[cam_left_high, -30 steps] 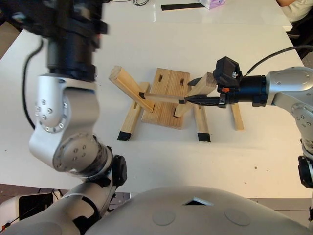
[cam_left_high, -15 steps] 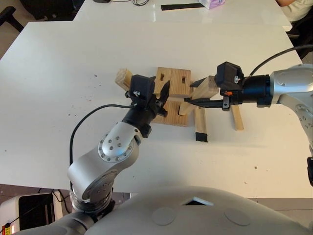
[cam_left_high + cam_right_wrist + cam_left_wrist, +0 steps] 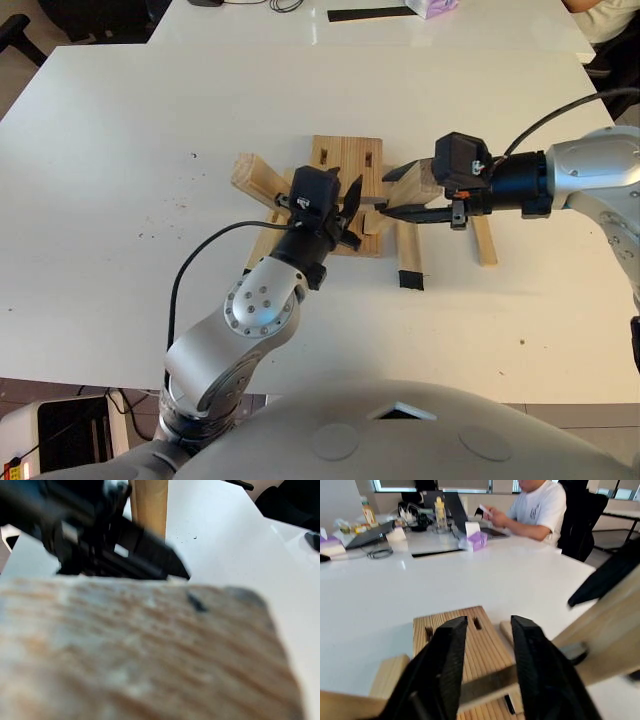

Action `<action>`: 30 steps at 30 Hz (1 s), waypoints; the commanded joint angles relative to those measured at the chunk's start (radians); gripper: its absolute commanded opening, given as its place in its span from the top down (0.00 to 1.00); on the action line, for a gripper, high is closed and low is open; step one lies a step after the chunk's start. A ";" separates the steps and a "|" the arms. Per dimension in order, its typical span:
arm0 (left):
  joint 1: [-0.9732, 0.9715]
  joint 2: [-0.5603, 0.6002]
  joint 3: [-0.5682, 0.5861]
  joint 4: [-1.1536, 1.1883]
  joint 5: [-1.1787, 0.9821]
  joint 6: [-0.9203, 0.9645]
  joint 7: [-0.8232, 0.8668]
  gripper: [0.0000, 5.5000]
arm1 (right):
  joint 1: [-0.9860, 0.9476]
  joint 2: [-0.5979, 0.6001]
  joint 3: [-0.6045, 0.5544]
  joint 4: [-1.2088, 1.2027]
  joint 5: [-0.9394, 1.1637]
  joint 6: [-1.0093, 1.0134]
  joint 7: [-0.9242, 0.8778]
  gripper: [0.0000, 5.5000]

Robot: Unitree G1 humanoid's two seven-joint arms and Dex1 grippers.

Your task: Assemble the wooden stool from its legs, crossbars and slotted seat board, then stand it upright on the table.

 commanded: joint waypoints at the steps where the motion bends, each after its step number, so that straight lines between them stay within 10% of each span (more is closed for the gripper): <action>1: 0.049 -0.013 -0.020 0.087 0.044 -0.001 -0.012 0.87 | -0.070 0.037 -0.011 -0.002 0.069 0.079 -0.007 0.64; 17: 0.069 -0.116 0.022 0.150 0.093 -0.210 -0.110 1.00 | -0.140 0.075 0.053 0.058 0.042 0.142 -0.005 0.64; 24: -0.317 -0.187 0.446 -0.073 -0.267 -0.250 -0.074 1.00 | -0.068 0.010 0.022 0.073 0.000 0.105 -0.018 0.64; 30: -0.360 0.152 0.957 -0.009 -0.782 -0.321 0.103 1.00 | -0.005 -0.005 -0.041 0.021 0.040 0.136 -0.052 0.64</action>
